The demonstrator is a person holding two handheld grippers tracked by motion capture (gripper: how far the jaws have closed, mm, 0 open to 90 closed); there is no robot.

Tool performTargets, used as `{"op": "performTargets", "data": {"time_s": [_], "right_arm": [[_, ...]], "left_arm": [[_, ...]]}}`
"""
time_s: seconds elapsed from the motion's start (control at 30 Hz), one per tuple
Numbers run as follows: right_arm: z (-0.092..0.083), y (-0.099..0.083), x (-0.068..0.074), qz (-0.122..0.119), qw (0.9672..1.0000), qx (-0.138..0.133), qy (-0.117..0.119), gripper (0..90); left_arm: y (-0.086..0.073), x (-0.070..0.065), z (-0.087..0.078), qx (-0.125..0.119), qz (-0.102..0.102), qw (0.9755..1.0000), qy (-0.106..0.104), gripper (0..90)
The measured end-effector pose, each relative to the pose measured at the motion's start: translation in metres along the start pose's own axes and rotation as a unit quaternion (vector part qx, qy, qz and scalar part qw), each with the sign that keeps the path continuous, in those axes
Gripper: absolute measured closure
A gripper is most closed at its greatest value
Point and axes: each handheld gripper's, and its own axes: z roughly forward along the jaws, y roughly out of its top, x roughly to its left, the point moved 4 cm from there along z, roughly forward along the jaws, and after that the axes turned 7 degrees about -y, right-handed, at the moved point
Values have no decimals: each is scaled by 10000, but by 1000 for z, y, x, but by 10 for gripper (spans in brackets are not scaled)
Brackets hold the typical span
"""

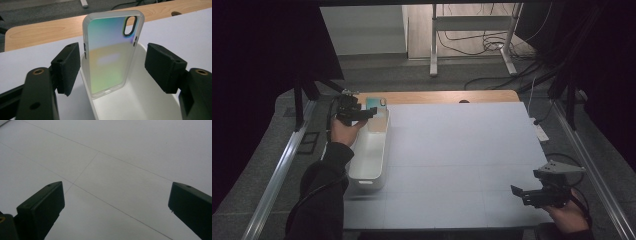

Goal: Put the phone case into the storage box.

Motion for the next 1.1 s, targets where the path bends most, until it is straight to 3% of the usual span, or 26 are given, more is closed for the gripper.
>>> {"op": "performTargets", "data": {"time_s": [0.17,0.83,1.1], "right_arm": [[0,0,0,-4,10000,4,2,2],[0,0,0,-24,10000,29,11,2],[1,0,1,-16,10000,36,22,2]], "left_arm": [[0,-1,-2,-20,19,10000,-36,258],[-1,-14,-16,-60,91,9984,-553,124],[-3,-16,-18,-29,81,9980,-631,50]]}}
